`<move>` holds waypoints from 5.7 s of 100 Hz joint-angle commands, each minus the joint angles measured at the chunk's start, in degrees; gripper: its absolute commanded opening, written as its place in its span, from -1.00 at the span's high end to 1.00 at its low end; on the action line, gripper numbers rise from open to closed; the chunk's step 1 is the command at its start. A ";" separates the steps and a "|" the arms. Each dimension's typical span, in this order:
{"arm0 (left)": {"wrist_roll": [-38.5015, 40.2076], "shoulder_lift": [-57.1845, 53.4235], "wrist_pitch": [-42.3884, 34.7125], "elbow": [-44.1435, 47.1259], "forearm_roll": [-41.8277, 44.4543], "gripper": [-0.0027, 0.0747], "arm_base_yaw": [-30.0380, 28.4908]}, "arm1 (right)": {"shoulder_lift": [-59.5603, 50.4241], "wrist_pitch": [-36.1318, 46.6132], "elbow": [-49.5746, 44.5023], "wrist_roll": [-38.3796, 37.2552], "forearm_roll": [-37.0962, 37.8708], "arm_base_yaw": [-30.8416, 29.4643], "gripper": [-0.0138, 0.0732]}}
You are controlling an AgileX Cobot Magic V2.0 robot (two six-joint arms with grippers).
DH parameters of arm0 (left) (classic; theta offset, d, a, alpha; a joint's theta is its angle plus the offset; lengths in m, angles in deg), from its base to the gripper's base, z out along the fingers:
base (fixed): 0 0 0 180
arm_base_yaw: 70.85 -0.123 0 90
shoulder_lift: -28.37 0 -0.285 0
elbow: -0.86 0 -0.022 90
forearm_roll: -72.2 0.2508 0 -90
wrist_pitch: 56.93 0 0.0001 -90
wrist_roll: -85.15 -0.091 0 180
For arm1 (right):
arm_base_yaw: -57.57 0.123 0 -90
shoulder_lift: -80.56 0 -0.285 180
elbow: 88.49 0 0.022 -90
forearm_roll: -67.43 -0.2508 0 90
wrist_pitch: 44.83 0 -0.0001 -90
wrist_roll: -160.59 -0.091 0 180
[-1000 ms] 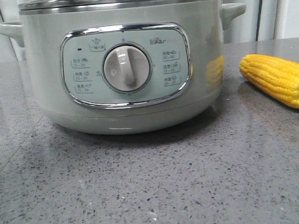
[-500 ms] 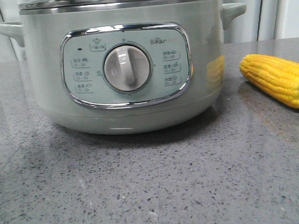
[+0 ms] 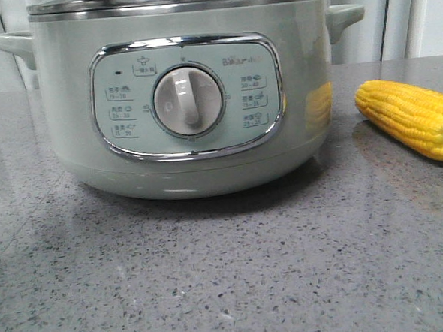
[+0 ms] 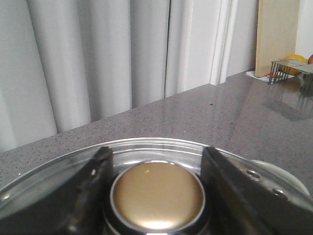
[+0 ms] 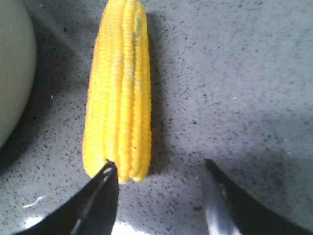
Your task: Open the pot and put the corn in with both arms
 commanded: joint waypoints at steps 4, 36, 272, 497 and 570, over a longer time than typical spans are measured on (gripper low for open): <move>0.07 -1.36 -4.96 -1.49 0.07 0.98 0.10 | 4.32 -0.43 5.31 0.39 -3.14 0.14 -0.11; 0.07 -1.36 -5.37 -1.49 0.61 0.98 0.10 | 14.67 -5.44 12.62 0.39 -4.67 2.34 -0.11; -2.06 -46.54 -2.71 40.14 0.63 0.98 -31.07 | 23.94 -17.64 45.80 0.48 -3.57 26.42 0.76; 2.96 -80.96 20.10 39.71 2.13 0.98 -27.77 | -27.87 -2.88 15.32 0.48 8.89 26.42 0.84; 2.96 -86.35 30.75 41.39 0.68 0.98 -27.77 | -57.13 23.16 -26.94 0.48 18.66 26.04 0.84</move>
